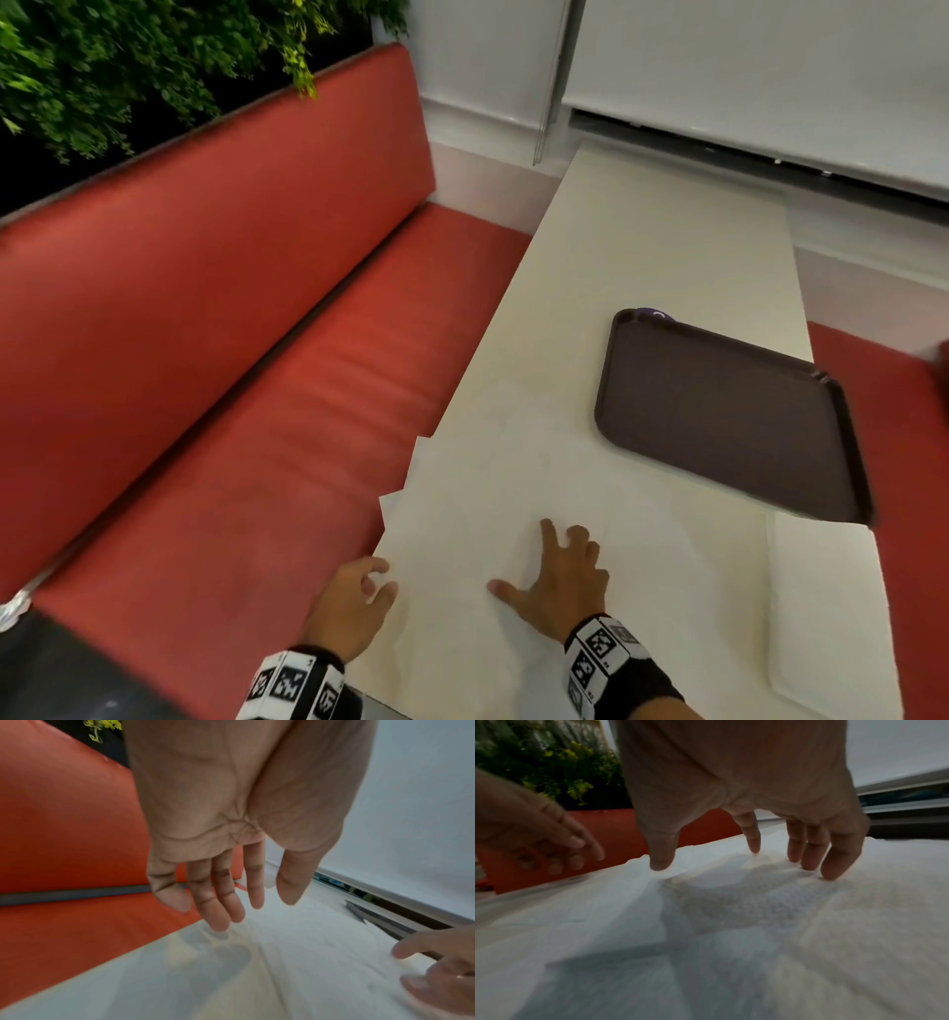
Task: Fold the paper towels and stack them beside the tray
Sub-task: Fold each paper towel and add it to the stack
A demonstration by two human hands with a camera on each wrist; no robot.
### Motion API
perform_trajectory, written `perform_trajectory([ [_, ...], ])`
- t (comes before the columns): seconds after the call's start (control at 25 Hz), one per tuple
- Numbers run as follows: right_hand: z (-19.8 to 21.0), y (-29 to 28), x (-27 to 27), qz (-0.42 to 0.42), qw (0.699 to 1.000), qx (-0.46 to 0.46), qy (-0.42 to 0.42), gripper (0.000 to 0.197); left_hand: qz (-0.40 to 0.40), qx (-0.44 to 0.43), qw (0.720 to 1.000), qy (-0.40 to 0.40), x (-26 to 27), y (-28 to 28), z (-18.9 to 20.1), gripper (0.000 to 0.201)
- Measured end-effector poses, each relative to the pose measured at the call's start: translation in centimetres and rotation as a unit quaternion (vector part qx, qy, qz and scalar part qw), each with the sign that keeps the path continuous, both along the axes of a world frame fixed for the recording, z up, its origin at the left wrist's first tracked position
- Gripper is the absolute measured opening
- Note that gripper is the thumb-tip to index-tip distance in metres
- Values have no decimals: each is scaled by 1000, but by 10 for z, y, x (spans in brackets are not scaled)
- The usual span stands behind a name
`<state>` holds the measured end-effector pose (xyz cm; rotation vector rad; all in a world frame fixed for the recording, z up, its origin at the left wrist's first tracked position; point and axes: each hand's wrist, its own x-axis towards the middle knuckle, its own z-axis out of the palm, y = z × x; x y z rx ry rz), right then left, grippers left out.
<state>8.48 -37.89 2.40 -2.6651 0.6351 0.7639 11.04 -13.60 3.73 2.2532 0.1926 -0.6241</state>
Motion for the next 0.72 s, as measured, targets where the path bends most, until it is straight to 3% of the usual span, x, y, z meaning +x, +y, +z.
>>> perform_trajectory([
  [0.04,0,4,0,14,1000,-10,15,99,-11,-5,1000,2,4,-6,-2,15],
  [0.2,0,14,2,67,996,-51,6,62,-61,-6,998,28,-4,-12,-7,15],
  [0.44,11,5,22,211,972,-72,68,68,-68,-3,997,36,-17,4,-9,12],
  [0.64,21,-18,31,278,956,-79,53,39,-30,-16,999,12,-15,9,-7,13],
  [0.72,35,-23,35,273,959,-75,-6,30,-26,-18,999,14,-13,9,-4,11],
])
